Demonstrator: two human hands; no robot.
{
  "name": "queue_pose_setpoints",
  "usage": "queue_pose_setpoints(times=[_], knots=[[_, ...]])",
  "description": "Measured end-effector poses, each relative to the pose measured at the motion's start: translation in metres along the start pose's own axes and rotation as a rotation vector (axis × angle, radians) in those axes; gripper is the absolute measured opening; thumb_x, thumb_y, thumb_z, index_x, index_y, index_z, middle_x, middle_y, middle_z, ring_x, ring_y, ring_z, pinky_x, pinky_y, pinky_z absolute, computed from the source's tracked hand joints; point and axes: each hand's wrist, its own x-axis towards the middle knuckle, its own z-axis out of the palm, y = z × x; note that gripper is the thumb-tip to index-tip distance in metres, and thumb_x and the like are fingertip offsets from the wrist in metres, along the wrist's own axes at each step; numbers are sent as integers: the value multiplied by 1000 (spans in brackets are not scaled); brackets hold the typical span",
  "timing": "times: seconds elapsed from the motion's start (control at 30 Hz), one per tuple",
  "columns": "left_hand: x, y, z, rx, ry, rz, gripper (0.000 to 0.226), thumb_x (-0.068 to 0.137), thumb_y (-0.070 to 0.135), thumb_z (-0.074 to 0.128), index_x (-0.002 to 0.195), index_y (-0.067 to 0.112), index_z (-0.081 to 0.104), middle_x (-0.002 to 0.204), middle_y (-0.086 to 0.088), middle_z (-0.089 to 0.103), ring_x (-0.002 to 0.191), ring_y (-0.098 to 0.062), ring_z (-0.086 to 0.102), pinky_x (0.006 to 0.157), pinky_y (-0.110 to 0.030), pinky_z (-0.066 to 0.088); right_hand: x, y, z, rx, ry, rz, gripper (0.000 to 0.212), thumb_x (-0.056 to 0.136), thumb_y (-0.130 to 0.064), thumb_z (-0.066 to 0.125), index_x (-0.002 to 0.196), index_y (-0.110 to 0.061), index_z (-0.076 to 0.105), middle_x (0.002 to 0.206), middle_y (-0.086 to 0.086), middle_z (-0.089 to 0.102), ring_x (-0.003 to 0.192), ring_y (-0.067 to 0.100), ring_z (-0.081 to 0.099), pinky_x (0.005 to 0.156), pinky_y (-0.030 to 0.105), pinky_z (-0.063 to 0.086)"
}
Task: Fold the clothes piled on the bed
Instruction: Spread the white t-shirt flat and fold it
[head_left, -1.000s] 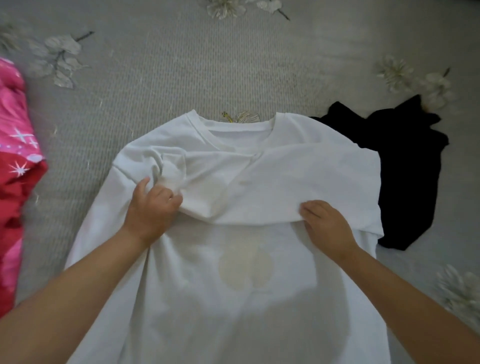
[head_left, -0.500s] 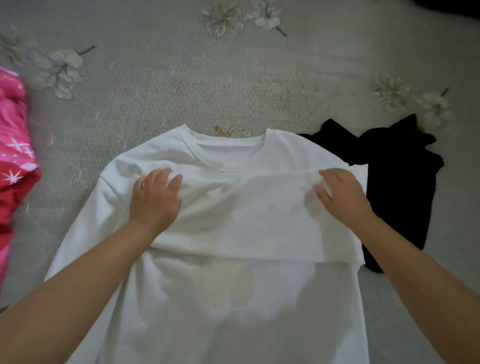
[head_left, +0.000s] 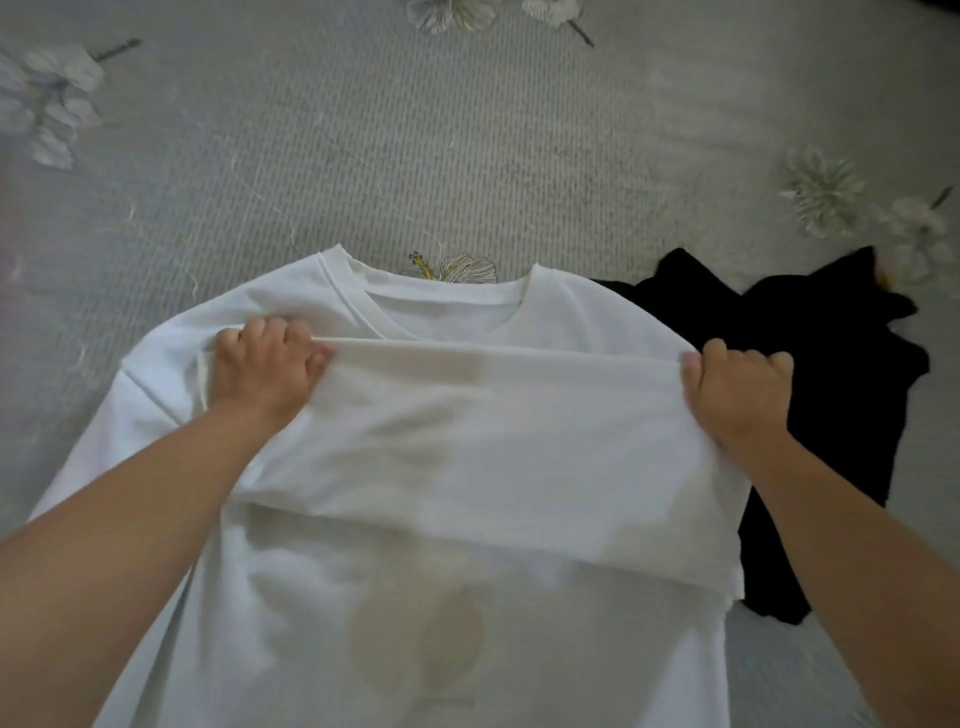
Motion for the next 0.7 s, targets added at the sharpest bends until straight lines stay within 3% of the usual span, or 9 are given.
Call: queue_pose_setpoints(times=[0.27, 0.33, 0.4, 0.5, 0.63, 0.7], knots=[[13, -7, 6, 97, 13, 5, 49, 84, 37, 33, 72, -6, 52, 66, -28, 53, 63, -40, 55, 62, -47, 40, 5, -3, 25, 151, -42, 112, 50, 85, -35, 30, 72, 7, 55, 66, 30, 57, 63, 41, 56, 67, 44, 42], [10, -4, 4, 115, 58, -39, 41, 87, 31, 42, 83, -8, 52, 79, -31, 52, 74, -42, 53, 71, -51, 38, -3, -8, 16, 200, 1, 179, 50, 84, -33, 33, 88, 8, 60, 82, 30, 59, 75, 44, 57, 69, 48, 45], [2, 3, 5, 56, 169, -54, 31, 85, 20, 48, 100, -6, 51, 99, -32, 49, 90, -42, 48, 86, -53, 30, -19, -8, 7, 307, 39, 272, 57, 83, -36, 33, 114, 8, 55, 113, 31, 54, 102, 47, 51, 83, 50, 41], [-26, 31, 12, 15, 349, 167, 34, 81, 23, 42, 108, 2, 49, 116, -21, 44, 107, -36, 40, 94, -48, 24, -66, -6, -13, 582, -46, 550, 60, 89, -34, 40, 135, 5, 35, 134, 27, 40, 123, 41, 38, 101, 44, 31], [-76, 85, 21, -122, 289, 266, 36, 82, 26, 38, 113, 9, 48, 118, -24, 58, 115, -32, 39, 94, -44, 28, -132, -18, -27, 800, -219, 850, 53, 94, -26, 46, 135, 5, 33, 125, 21, 51, 117, 34, 47, 93, 36, 38], [-92, 103, 22, -119, 204, 248, 40, 81, 30, 38, 116, 12, 45, 119, -25, 59, 117, -31, 38, 95, -44, 26, -142, -21, -26, 890, -284, 913, 34, 96, -25, 44, 114, 3, 51, 96, 11, 57, 102, 32, 54, 76, 30, 37]])
